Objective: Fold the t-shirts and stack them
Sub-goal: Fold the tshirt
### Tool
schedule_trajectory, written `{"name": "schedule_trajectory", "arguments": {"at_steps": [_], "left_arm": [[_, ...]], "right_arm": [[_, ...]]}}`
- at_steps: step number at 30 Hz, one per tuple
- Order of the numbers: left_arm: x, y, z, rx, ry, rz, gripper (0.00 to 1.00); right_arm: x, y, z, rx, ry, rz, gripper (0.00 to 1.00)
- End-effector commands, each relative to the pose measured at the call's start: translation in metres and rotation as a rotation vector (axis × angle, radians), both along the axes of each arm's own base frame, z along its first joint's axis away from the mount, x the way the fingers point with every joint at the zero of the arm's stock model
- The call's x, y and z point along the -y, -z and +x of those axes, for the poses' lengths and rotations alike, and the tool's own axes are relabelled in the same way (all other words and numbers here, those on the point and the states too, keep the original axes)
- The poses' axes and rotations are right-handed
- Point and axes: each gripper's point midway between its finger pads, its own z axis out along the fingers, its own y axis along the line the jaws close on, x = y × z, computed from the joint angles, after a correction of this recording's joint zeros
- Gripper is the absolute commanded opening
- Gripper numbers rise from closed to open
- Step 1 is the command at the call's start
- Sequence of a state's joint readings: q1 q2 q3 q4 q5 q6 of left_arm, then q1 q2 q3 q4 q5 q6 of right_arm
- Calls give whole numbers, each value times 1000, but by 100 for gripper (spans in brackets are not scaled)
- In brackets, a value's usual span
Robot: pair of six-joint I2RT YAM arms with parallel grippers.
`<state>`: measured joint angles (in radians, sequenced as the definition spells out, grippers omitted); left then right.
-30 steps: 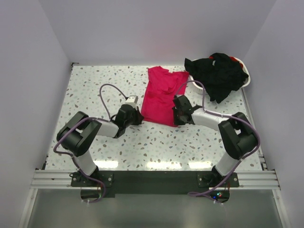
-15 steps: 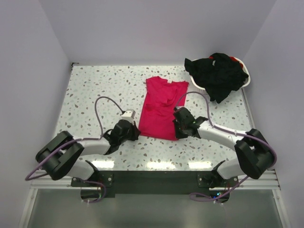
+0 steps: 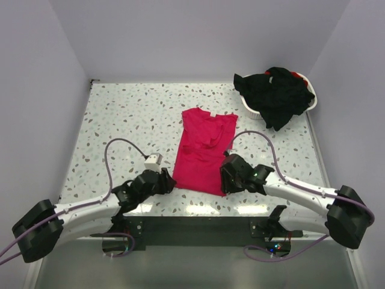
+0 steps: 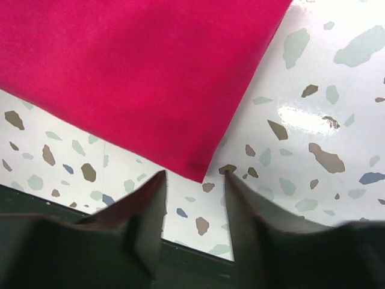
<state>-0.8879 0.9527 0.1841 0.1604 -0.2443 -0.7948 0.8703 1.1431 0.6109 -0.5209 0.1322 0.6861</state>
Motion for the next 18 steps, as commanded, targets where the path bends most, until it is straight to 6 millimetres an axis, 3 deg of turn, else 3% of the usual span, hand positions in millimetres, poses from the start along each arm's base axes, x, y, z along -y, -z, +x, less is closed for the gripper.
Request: {"name": "schedule_trajectory", "arguments": {"at_steps": [1,2,6,11,12,13,14,16,18], "left_arm": [[-14,-17,8,40,-98,8,53],[-14,-24,11,56,-106,5,59],[-8,-61,30,173,-123,-14,62],[31,-93,55,328,-18,-60,56],[45,-114,62,374,-1,-105,56],[53,-107,67,378,25,-69,56],[60,-108,72,390,38,-68,56],[80,-112,84,414,76,-66,56],[98,-119,92,436,117,-90,56]], "right_arm": [[12,-10,3,47,56,-25,50],[10,-24,9,90,62,-2,52],[0,-61,35,242,77,70,60],[-19,-85,74,383,88,96,68],[-23,-77,80,374,84,75,69],[-25,-76,87,378,78,80,69],[-35,-81,97,399,76,117,69],[-37,-68,113,377,80,109,69],[-47,-69,126,380,72,141,69]]}}
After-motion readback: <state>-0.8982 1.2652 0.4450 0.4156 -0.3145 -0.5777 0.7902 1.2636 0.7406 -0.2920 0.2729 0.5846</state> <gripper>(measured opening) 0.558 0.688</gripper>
